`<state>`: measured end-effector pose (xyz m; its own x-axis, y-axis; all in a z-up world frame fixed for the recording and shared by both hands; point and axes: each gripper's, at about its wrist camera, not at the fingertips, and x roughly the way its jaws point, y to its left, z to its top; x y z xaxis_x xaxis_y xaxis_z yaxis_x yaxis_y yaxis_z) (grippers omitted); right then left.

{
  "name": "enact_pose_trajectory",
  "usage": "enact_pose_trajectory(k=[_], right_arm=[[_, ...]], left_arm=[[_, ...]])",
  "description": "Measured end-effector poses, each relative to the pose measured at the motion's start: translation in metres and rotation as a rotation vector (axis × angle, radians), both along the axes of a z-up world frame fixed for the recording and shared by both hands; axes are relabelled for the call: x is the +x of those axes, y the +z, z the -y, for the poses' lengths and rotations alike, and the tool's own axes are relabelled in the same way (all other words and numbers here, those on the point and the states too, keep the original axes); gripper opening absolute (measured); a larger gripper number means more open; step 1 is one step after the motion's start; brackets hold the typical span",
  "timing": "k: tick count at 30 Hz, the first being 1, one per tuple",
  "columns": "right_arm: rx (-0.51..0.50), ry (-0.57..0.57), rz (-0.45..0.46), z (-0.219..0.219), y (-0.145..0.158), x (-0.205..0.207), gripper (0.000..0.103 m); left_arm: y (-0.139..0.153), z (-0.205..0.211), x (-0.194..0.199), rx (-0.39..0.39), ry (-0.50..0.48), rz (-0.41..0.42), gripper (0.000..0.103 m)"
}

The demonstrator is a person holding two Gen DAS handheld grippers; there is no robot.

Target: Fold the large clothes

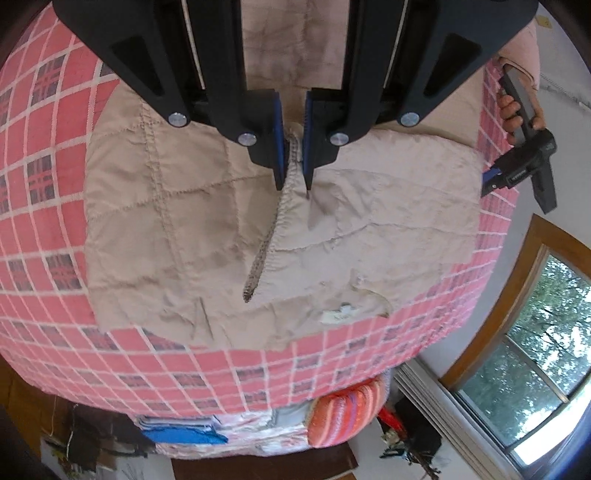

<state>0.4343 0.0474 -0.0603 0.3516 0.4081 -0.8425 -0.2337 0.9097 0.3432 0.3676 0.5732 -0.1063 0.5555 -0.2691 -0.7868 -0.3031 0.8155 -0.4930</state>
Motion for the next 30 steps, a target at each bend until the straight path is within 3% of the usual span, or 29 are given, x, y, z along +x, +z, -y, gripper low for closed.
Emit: enact_pose_trajectory(k=[1, 4, 7, 8, 10, 12, 17, 19, 22, 27, 30], right_arm=[[-0.004, -0.004, -0.014, 0.0, -0.006, 0.002, 0.008], [-0.019, -0.006, -0.052, 0.002, -0.022, 0.005, 0.009], [-0.02, 0.004, -0.065, 0.004, -0.029, 0.003, 0.014], [-0.012, 0.0, -0.062, 0.007, -0.028, 0.003, 0.016], [0.02, -0.019, -0.064, 0.016, -0.027, 0.001, 0.033], [0.039, -0.037, -0.064, 0.025, -0.026, 0.001, 0.037], [0.093, -0.036, -0.109, 0.031, -0.035, 0.008, 0.037], [0.079, -0.03, -0.115, 0.025, -0.039, 0.01, 0.027], [0.055, -0.018, -0.112, 0.016, -0.039, 0.009, 0.012], [0.069, -0.031, -0.007, 0.027, -0.011, -0.005, 0.009], [0.088, -0.042, -0.029, 0.035, -0.012, -0.004, 0.009]], left_arm=[[-0.002, 0.003, 0.002, -0.001, -0.005, -0.004, 0.027], [0.003, 0.016, 0.004, 0.101, -0.02, 0.004, 0.013], [0.007, 0.021, 0.003, 0.128, -0.029, 0.009, 0.012], [0.008, 0.02, 0.002, 0.117, -0.031, 0.01, 0.012], [0.01, 0.012, -0.003, 0.068, -0.03, 0.014, 0.017], [0.008, 0.0, -0.005, 0.024, -0.014, 0.017, 0.021], [0.001, -0.008, -0.004, -0.021, 0.004, 0.006, 0.033], [-0.001, 0.0, -0.001, -0.022, -0.008, 0.0, 0.031], [0.003, 0.014, 0.001, 0.039, -0.02, -0.005, 0.029], [0.013, 0.026, 0.001, 0.124, -0.058, -0.006, 0.023], [0.008, 0.026, 0.003, 0.129, -0.056, -0.02, 0.023]])
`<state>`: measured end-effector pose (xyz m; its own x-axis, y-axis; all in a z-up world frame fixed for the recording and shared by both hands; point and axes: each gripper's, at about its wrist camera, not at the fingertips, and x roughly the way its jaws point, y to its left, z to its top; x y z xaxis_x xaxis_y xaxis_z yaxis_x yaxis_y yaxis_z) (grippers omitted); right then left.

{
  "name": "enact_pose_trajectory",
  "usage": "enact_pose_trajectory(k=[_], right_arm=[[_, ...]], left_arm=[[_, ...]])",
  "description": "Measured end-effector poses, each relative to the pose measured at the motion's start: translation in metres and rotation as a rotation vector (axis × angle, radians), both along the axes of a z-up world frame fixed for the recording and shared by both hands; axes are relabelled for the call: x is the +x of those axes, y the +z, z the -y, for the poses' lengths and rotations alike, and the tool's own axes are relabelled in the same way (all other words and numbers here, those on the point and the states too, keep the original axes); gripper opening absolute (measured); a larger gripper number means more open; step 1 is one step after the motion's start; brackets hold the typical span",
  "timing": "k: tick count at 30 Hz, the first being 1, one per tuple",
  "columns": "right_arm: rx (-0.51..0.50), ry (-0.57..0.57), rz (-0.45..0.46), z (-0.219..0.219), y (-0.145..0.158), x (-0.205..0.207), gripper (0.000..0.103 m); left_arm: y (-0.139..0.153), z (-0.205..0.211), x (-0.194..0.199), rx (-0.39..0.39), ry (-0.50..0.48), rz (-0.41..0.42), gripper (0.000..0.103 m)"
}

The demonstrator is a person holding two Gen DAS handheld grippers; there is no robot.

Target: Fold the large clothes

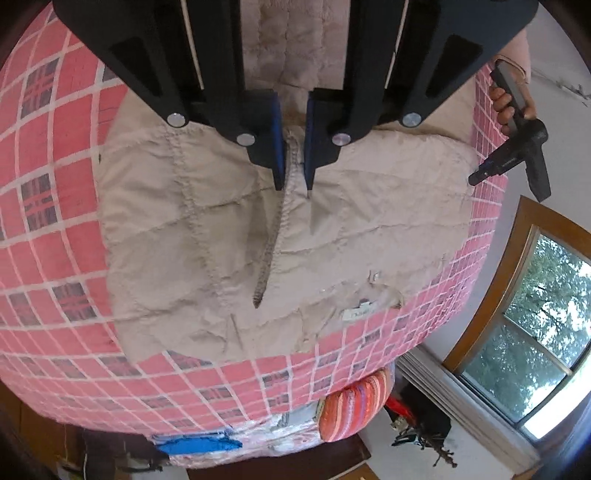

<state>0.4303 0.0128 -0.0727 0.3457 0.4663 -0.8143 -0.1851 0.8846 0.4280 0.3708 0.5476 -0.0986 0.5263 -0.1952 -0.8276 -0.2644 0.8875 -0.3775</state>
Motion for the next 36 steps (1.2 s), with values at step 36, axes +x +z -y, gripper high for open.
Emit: enact_pose_trajectory(k=[36], right_arm=[[-0.06, 0.072, -0.046, -0.046, -0.001, -0.032, 0.023]], left_arm=[[0.013, 0.061, -0.034, 0.009, -0.129, -0.011, 0.04]])
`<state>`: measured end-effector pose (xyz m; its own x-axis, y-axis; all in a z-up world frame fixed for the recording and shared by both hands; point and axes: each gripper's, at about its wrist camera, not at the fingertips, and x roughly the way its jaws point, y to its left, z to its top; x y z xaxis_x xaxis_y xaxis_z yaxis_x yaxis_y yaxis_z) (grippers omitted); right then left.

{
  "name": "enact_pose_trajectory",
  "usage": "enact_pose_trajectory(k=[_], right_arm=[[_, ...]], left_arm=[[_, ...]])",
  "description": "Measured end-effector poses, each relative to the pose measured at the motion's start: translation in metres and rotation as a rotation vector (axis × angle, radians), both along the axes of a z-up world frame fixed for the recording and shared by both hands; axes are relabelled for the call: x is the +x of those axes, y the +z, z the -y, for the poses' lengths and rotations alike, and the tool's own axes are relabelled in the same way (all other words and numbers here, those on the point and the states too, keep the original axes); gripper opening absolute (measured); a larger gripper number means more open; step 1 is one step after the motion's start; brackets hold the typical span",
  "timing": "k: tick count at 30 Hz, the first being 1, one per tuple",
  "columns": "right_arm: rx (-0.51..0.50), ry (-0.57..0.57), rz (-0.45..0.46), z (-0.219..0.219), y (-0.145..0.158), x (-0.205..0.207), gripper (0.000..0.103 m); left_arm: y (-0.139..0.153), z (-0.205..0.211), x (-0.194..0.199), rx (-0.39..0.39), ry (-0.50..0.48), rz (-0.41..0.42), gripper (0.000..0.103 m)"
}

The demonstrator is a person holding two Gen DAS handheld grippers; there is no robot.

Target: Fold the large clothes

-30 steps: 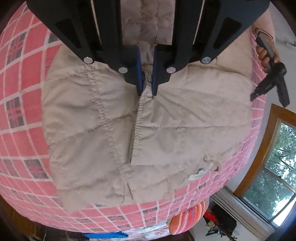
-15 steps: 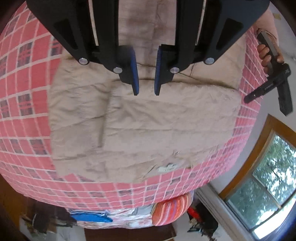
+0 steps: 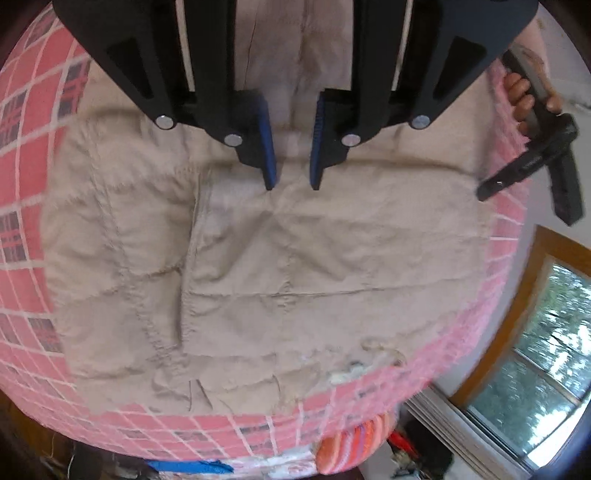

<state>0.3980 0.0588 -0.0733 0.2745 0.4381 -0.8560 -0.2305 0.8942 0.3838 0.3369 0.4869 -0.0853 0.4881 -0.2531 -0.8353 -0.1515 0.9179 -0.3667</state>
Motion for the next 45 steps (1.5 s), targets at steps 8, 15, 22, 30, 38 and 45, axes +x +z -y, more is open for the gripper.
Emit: enact_pose_trajectory(k=[8, 15, 22, 30, 38, 45], right_arm=[[-0.048, 0.056, 0.142, 0.066, 0.037, -0.115, 0.042], [-0.086, 0.01, 0.122, 0.123, 0.013, -0.203, 0.058], [-0.075, -0.059, 0.037, 0.157, -0.02, -0.261, 0.061], [-0.039, -0.09, 0.006, 0.163, -0.038, -0.279, 0.062], [-0.023, -0.084, -0.003, 0.17, -0.047, -0.275, 0.049], [-0.016, -0.044, 0.007, 0.164, -0.044, -0.279, 0.022]], left_arm=[[0.043, -0.023, -0.111, 0.17, -0.031, 0.114, 0.082], [0.012, -0.046, -0.215, 0.179, -0.024, 0.035, 0.084], [-0.015, -0.054, -0.266, 0.116, 0.003, -0.009, 0.085], [-0.034, -0.049, -0.275, 0.082, -0.006, -0.021, 0.085], [-0.037, -0.035, -0.272, 0.118, -0.031, -0.015, 0.086], [-0.034, -0.023, -0.275, 0.093, -0.074, -0.016, 0.054]])
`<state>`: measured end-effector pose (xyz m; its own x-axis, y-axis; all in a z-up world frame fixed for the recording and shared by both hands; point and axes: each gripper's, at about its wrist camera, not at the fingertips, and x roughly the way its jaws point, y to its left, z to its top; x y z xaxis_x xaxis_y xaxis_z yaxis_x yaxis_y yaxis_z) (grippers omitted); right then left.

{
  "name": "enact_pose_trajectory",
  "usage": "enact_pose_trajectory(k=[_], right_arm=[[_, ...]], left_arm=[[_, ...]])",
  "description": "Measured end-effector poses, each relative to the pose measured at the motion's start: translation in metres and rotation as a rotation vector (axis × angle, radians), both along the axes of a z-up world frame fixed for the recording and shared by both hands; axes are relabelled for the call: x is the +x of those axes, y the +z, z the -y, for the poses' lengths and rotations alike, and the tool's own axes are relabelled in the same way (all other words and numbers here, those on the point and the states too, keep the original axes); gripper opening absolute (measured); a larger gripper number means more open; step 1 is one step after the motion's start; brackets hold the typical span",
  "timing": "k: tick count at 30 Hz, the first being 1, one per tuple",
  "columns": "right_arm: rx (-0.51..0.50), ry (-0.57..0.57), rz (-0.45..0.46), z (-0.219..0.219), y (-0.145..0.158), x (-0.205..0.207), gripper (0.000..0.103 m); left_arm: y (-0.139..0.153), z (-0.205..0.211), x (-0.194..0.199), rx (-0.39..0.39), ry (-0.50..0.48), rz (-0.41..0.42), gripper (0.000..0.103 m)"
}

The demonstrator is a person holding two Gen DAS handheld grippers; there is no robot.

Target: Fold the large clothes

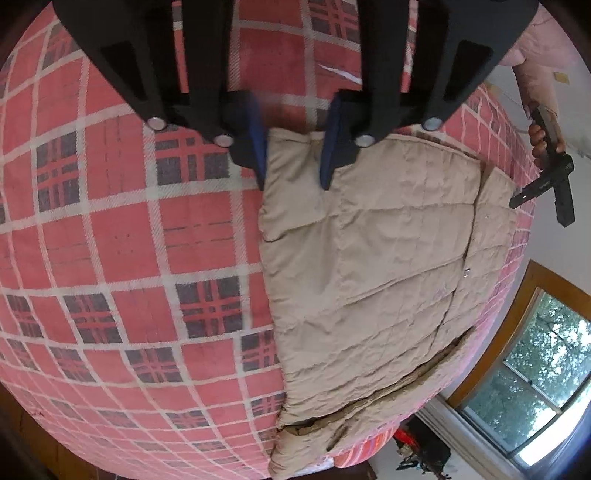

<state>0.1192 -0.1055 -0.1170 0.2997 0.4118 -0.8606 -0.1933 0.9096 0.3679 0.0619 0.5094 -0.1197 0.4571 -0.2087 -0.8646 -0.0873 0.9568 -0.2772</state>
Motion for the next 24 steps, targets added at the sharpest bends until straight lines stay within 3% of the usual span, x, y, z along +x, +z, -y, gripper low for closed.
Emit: enact_pose_trajectory(k=[2, 4, 7, 13, 20, 24], right_arm=[[0.004, 0.005, 0.006, -0.001, 0.002, 0.0, 0.018], [0.007, 0.007, 0.008, -0.001, 0.004, 0.0, 0.016], [0.015, 0.009, 0.005, -0.002, 0.007, 0.003, 0.013], [0.082, 0.018, 0.04, 0.003, 0.029, 0.002, 0.01], [0.12, 0.042, 0.122, 0.002, 0.071, 0.013, 0.01], [0.111, 0.053, 0.179, -0.002, 0.1, 0.031, 0.01]], left_arm=[[0.001, 0.001, 0.0, 0.006, 0.009, 0.0, 0.046], [0.003, 0.002, 0.0, 0.014, 0.011, 0.005, 0.03], [0.009, 0.003, -0.002, 0.005, 0.012, 0.02, 0.02], [0.034, 0.007, -0.007, -0.004, -0.003, 0.078, 0.011], [0.076, 0.015, 0.003, 0.005, -0.029, 0.185, 0.009], [0.1, 0.016, 0.023, 0.063, -0.016, 0.24, 0.009]])
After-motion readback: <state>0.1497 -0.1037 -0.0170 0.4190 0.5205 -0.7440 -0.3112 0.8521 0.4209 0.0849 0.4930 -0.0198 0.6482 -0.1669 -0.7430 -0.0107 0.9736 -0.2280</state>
